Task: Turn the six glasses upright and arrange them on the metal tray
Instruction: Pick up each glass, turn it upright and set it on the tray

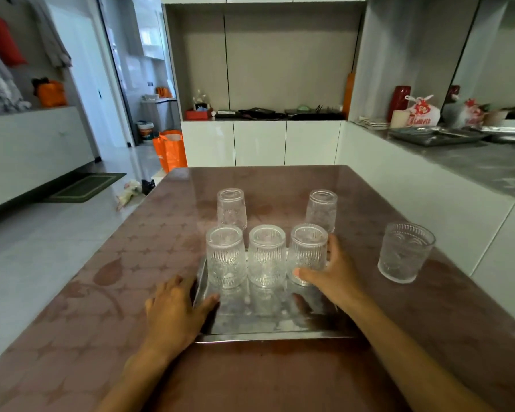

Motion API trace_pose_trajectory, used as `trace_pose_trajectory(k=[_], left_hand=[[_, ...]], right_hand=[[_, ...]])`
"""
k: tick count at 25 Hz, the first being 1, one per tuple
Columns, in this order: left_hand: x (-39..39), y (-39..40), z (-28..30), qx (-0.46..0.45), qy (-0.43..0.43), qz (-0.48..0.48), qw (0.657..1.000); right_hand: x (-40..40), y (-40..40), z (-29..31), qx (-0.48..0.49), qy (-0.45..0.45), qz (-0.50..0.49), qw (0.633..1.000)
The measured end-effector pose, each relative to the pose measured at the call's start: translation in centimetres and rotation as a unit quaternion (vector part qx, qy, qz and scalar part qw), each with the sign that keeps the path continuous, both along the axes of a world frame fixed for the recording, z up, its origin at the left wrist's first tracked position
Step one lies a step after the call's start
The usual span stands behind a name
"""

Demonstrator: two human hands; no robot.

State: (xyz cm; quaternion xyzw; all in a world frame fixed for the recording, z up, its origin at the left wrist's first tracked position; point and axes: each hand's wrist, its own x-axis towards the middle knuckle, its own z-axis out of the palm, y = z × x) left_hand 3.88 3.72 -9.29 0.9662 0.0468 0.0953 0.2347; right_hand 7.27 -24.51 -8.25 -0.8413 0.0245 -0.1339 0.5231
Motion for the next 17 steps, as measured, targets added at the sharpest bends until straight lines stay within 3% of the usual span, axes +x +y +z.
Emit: trace_pose_trajectory(k=[9, 11, 13, 14, 17], left_hand=[[-0.3, 0.2, 0.3, -0.046, -0.037, -0.017, 0.998], [-0.1, 0.5, 0.3, -0.088, -0.035, -0.025, 0.995], [0.1, 0.8, 0.1, -0.121, -0.034, -0.036, 0.991], [-0.1, 0.9, 0.1, -0.135, -0.036, -0.042, 0.989], [-0.6, 0.9, 0.2, -0.197, -0.041, -0.050, 0.978]], right_hand=[[-0.9, -0.6, -0.2, -0.009, -0.013, 0.028, 0.999], [-2.5, -2.5, 0.9, -0.044, -0.128, -0.085, 0.987], [-3.8, -5.8, 1.4, -0.028, -0.249, -0.247, 0.936], [-4.2, -7.7, 1.2, 0.013, -0.256, -0.302, 0.918], [-4.1, -11.2, -0.2, 0.077, -0.061, -0.303, 0.948]])
